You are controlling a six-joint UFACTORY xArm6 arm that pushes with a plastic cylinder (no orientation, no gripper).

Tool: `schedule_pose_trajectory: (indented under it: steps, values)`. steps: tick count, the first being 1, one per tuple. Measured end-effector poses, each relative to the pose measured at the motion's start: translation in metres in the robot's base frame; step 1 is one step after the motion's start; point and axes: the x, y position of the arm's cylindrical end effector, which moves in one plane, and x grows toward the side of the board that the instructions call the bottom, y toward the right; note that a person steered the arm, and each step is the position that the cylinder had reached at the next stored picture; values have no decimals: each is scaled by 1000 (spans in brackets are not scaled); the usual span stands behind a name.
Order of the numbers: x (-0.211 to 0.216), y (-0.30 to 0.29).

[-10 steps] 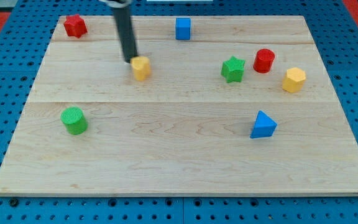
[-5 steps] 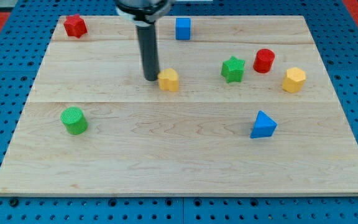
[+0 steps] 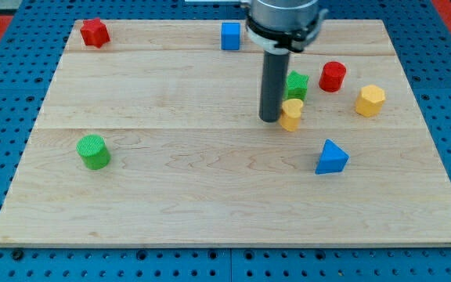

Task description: Move the yellow heart close to the yellow hexagon

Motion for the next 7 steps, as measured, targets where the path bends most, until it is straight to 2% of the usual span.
schedule_pose_trajectory:
  steps: [3, 4, 6, 7]
  values:
    - [0, 88]
    - [7, 82]
    - [-6, 20]
    - [-7, 20]
